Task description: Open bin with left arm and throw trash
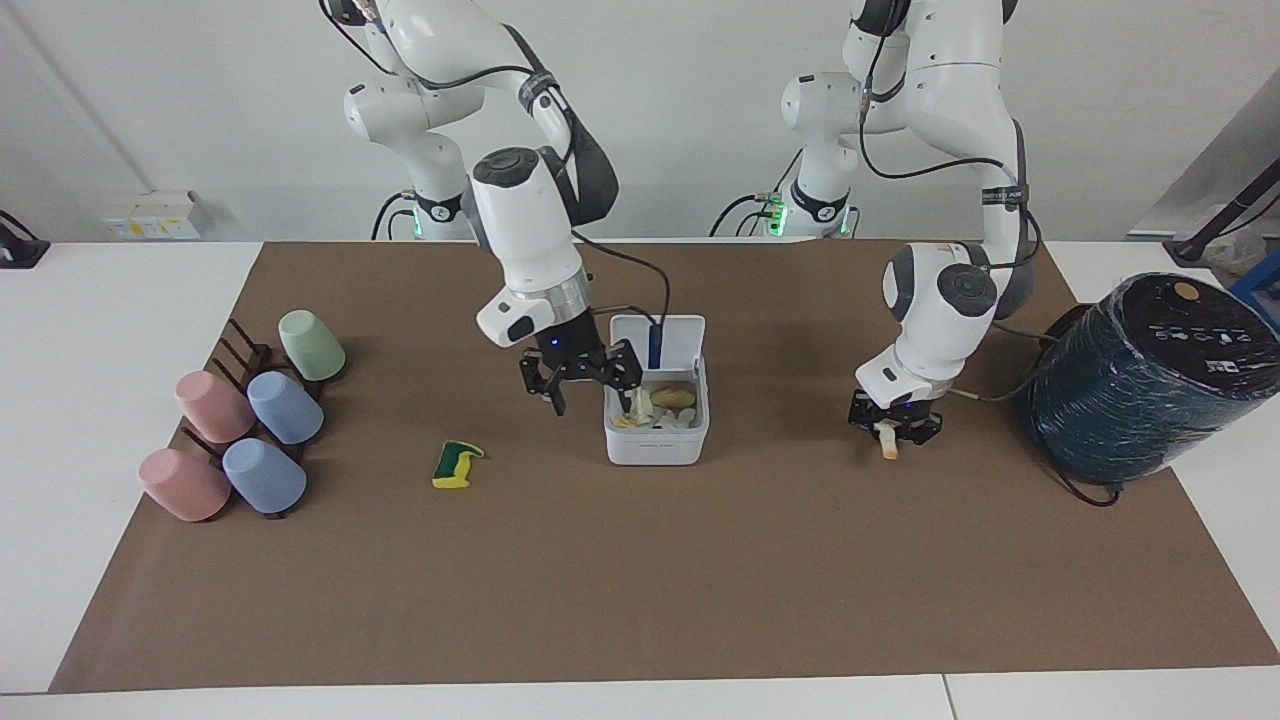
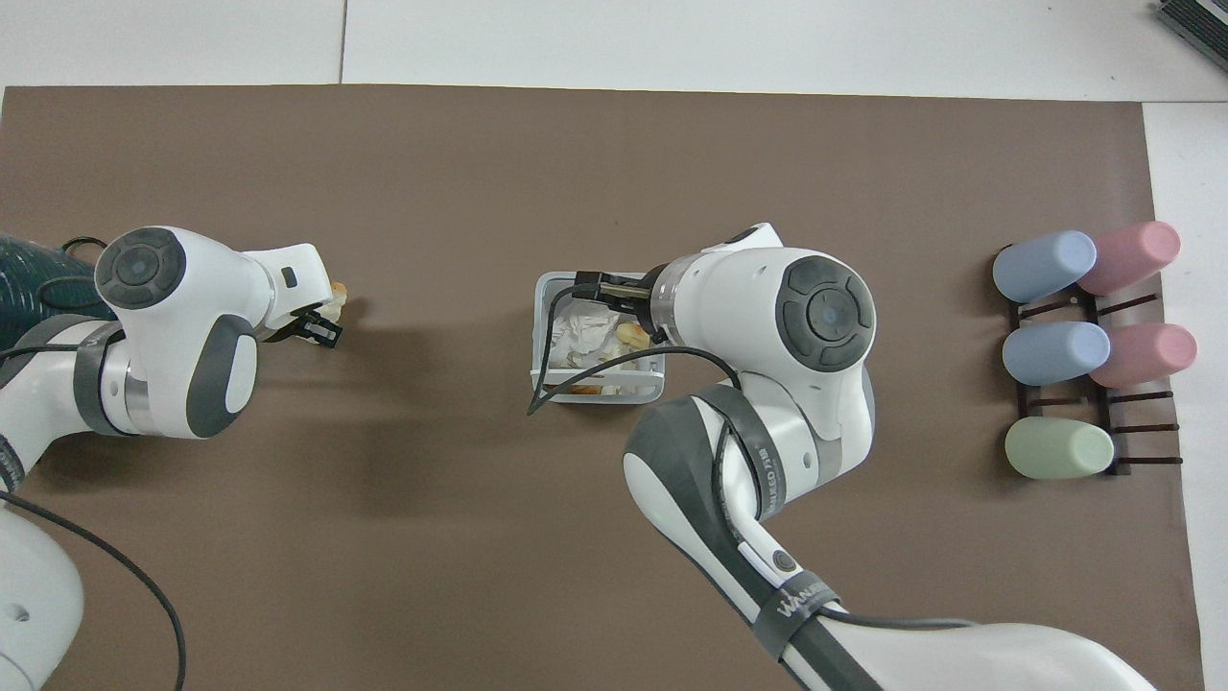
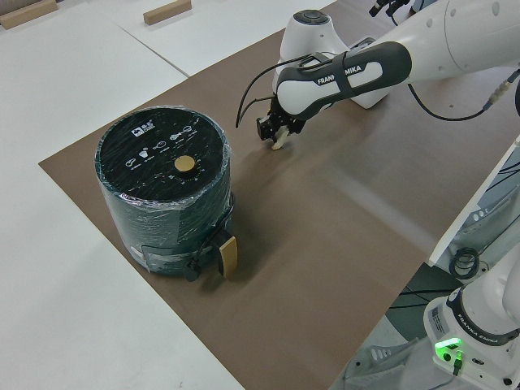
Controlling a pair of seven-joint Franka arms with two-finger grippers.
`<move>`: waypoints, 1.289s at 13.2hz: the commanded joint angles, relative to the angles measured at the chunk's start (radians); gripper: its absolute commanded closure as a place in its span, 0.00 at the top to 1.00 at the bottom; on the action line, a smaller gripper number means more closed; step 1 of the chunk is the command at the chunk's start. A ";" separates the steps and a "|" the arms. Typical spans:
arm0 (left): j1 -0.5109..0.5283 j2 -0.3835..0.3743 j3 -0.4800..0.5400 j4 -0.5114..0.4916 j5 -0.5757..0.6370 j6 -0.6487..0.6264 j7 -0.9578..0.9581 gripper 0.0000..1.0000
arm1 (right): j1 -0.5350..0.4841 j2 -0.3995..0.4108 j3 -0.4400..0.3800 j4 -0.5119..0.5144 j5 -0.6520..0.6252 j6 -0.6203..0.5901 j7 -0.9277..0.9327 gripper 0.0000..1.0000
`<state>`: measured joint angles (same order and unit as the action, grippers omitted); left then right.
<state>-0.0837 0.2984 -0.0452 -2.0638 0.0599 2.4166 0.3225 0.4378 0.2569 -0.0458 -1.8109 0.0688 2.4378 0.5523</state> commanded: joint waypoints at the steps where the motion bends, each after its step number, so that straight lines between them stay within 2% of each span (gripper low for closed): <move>1: 0.009 -0.004 -0.002 0.000 0.009 -0.019 0.001 0.00 | -0.083 -0.021 0.010 -0.042 -0.055 -0.039 -0.018 1.00; 4: 0.001 0.002 -0.004 0.091 0.009 -0.117 -0.002 0.00 | -0.146 0.001 0.010 -0.091 -0.128 -0.034 -0.116 1.00; 9: -0.037 0.013 -0.005 0.250 0.005 -0.290 -0.061 0.00 | -0.226 0.058 0.010 -0.123 -0.144 -0.008 -0.265 1.00; 13: -0.161 0.016 -0.005 0.391 -0.002 -0.436 -0.311 0.00 | -0.234 0.102 0.010 -0.140 -0.144 0.023 -0.267 1.00; 17: -0.299 0.016 -0.005 0.438 -0.077 -0.452 -0.589 0.00 | -0.237 0.131 0.010 -0.162 -0.168 0.040 -0.267 1.00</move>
<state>-0.3345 0.3000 -0.0667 -1.6581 0.0137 1.9878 -0.1698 0.2190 0.3896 -0.0484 -1.9524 -0.0734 2.4592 0.2973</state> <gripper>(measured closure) 1.000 0.000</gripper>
